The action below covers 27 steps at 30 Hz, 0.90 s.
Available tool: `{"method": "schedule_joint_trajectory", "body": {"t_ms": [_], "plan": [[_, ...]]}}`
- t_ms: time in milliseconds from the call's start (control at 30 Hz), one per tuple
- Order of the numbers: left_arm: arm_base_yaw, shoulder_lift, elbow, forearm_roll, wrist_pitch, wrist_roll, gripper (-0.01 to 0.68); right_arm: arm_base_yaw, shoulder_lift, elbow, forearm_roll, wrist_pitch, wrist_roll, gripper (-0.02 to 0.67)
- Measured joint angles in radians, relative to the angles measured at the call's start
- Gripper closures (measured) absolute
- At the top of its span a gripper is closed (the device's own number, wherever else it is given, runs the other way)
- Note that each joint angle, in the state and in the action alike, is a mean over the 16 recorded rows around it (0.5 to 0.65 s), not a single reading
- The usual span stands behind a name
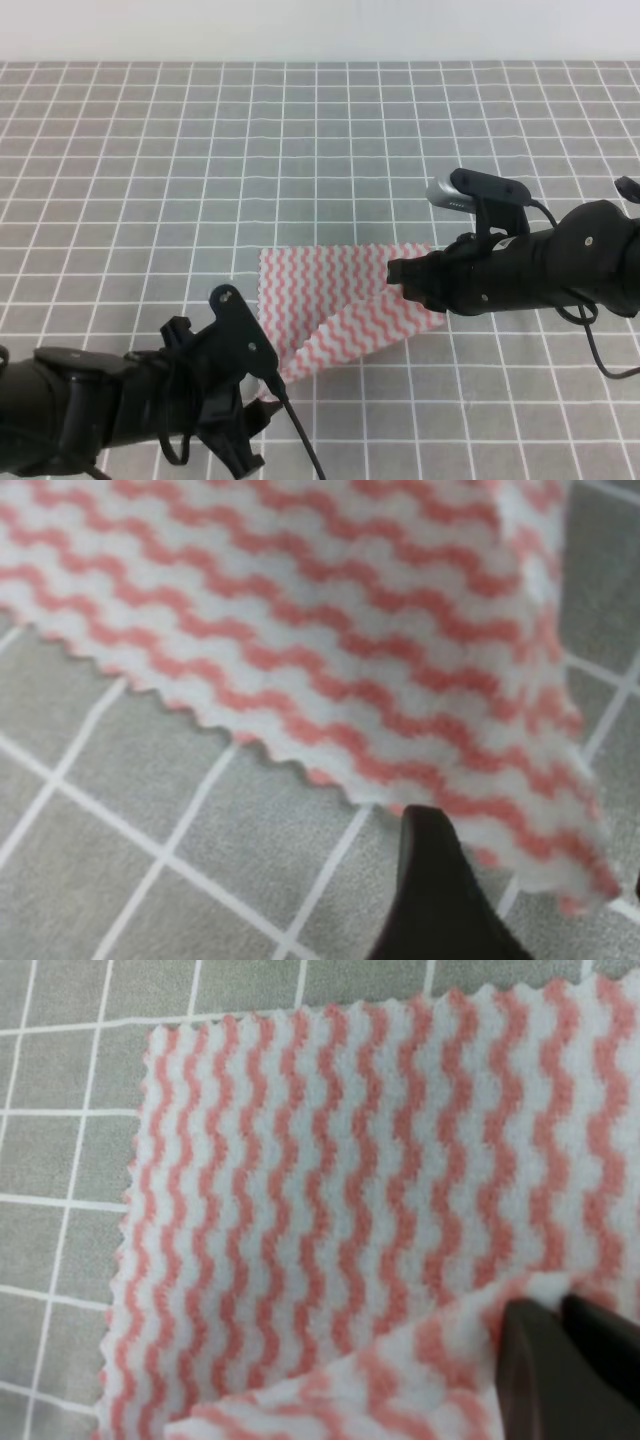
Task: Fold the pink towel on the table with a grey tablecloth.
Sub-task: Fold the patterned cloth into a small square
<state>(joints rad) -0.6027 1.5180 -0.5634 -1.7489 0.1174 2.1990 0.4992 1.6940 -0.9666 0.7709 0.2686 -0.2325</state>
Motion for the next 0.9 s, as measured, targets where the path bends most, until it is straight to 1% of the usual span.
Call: {"method": "schedule_joint_trajectory", "body": {"t_ms": [467, 633, 733, 900], "plan": [[0.0, 0.07, -0.036, -0.011, -0.003, 0.027, 0.294, 0.0, 0.003, -0.001, 0.0, 0.007, -0.011, 0.664], [0.0, 0.092, -0.058, -0.011, -0.01, 0.028, 0.306, 0.001, 0.005, -0.001, 0.0, 0.012, -0.012, 0.664], [0.0, 0.102, -0.066, -0.013, -0.017, 0.029, 0.334, 0.001, 0.006, -0.001, -0.001, 0.014, -0.012, 0.664], [0.0, 0.115, -0.073, -0.01, -0.028, 0.032, 0.413, 0.001, 0.008, -0.001, -0.001, 0.016, -0.012, 0.664]]}}
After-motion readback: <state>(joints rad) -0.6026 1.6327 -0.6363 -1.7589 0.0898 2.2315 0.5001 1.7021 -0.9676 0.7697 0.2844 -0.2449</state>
